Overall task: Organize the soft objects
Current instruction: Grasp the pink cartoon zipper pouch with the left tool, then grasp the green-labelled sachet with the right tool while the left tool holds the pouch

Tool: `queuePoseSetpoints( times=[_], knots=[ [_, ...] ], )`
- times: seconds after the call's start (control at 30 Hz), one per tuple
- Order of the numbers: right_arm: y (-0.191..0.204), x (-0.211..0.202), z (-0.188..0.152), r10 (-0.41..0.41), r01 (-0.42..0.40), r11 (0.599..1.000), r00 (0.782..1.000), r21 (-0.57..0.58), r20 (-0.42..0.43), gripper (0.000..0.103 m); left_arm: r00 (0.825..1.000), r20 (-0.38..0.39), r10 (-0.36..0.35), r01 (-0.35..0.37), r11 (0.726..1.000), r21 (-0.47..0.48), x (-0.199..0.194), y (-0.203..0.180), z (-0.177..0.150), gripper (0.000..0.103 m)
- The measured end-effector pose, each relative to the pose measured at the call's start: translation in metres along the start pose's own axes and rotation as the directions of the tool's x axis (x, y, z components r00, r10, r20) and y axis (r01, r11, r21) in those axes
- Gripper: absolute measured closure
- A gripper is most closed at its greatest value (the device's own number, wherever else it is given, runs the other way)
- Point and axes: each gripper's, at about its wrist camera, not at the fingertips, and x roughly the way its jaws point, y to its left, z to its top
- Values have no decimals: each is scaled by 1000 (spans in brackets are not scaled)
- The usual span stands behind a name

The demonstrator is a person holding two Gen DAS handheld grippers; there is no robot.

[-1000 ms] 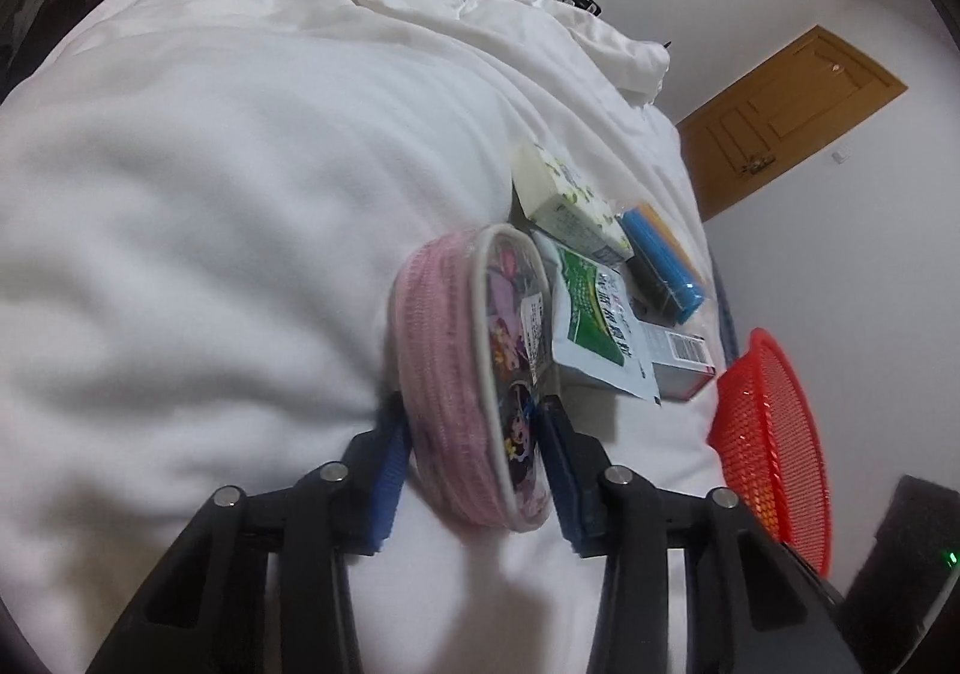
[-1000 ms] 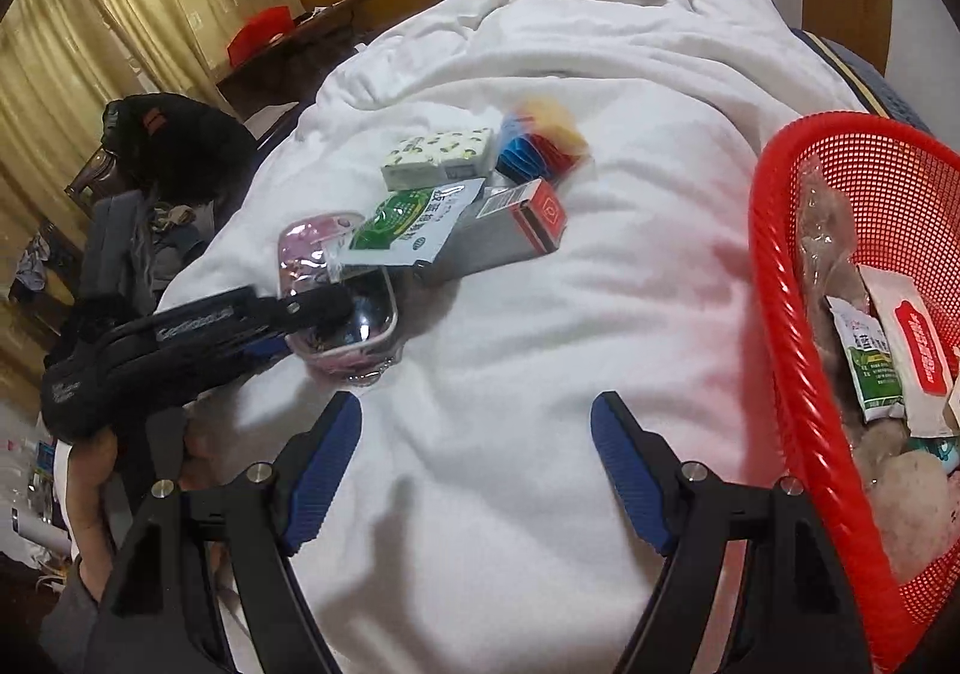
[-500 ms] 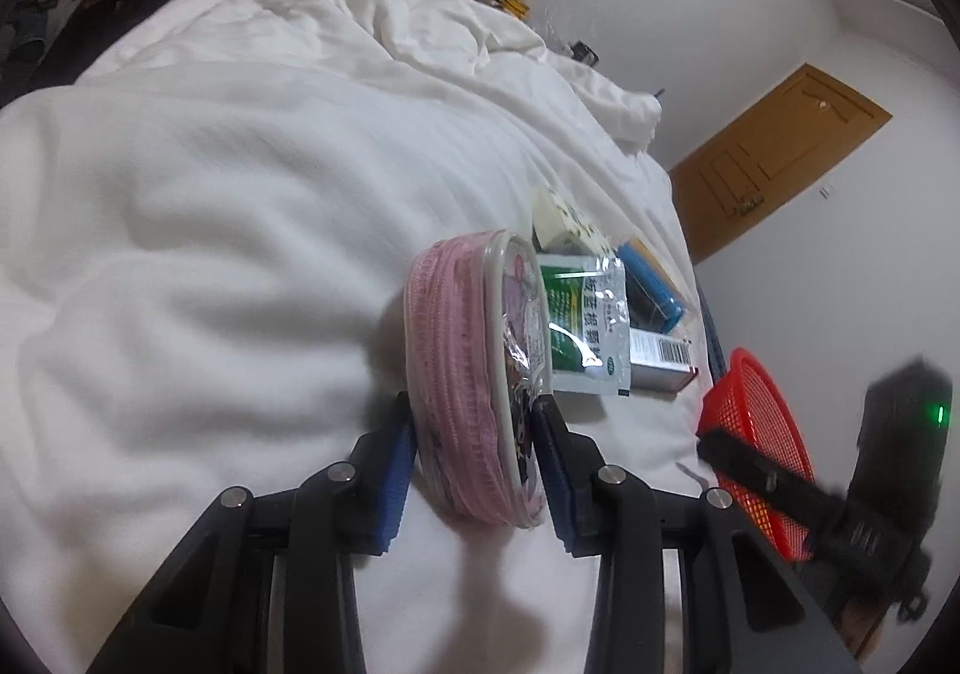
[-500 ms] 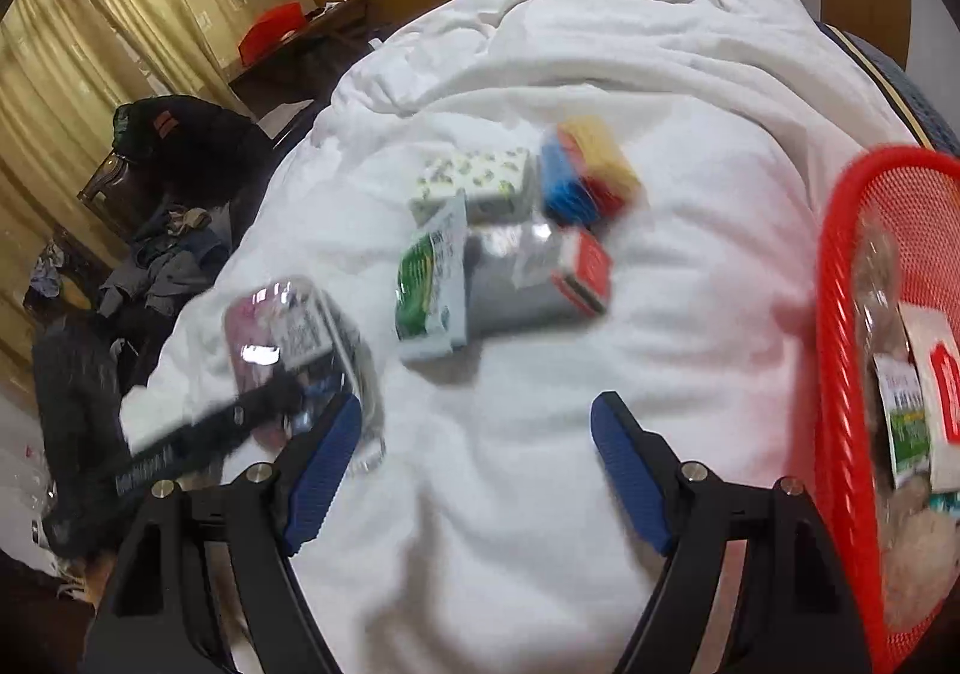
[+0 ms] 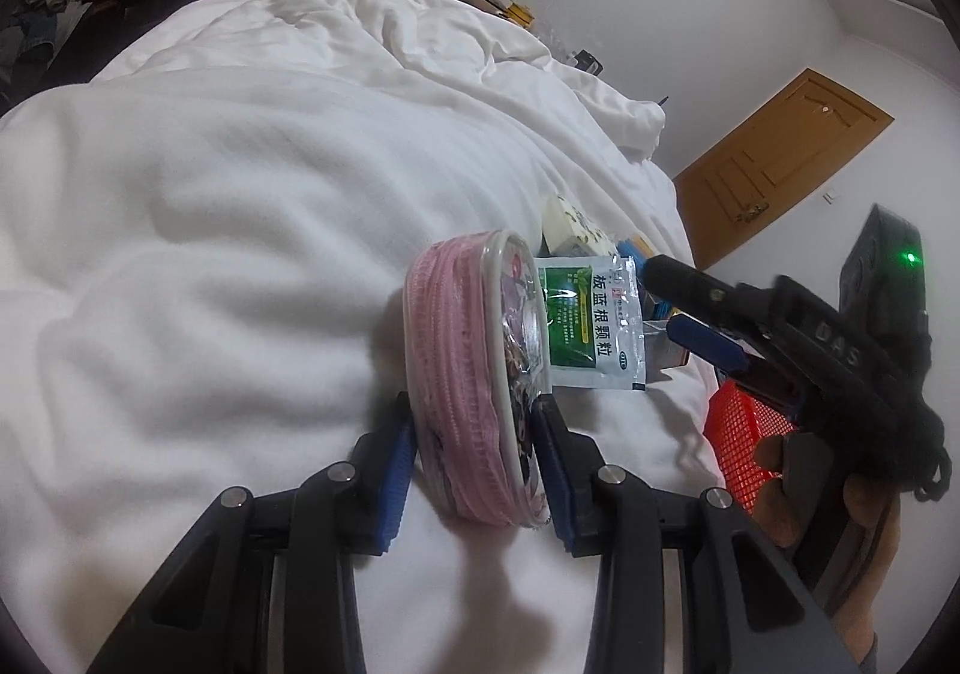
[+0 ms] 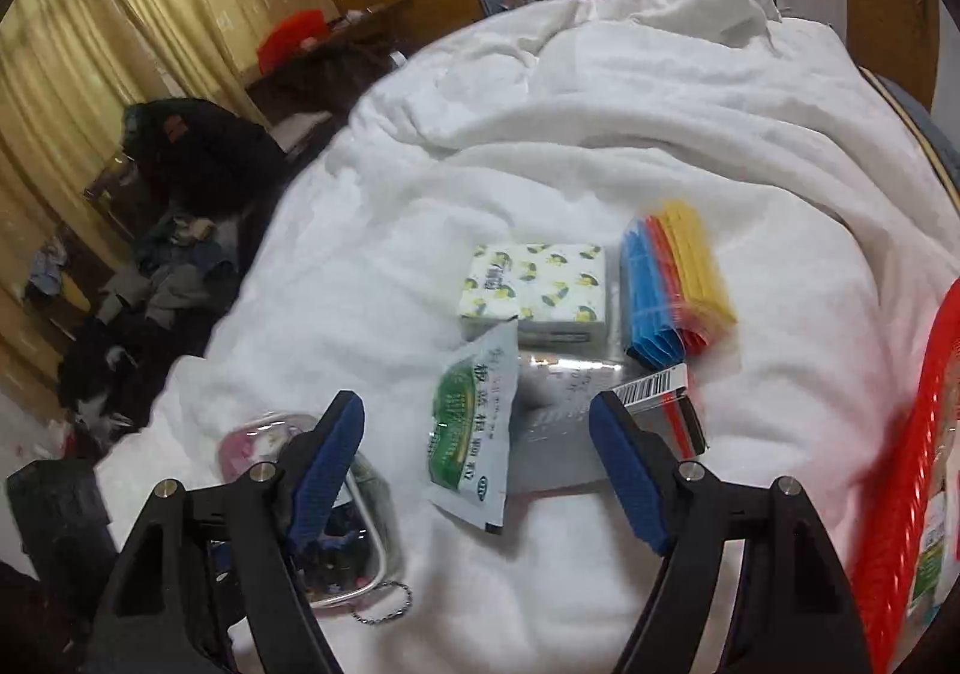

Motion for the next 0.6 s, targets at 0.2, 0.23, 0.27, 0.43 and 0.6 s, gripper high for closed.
queuePoseSetpoints(
  times=[0.2,0.23,0.27,0.43,0.6],
  knots=[
    [9,16,-6,-47,45,998,998,-43,-33,42,1000,-2,-3,3,1000,-3,1,1,1,63],
    [11,19,-7,-44,42,998,998,-49,-44,53,1000,-3,-4,4,1000,-5,1,1,2,63],
    [11,23,-10,-34,32,999,997,-44,-64,61,1000,-3,-5,5,1000,-6,1,1,1,63],
    [11,25,-19,-53,51,998,998,-46,-46,78,1000,-3,-7,7,1000,-9,1,1,1,63],
    [-1,7,-24,20,-19,1000,999,7,-28,100,1000,-4,-7,6,1000,-7,1,2,1,63]
  ],
)
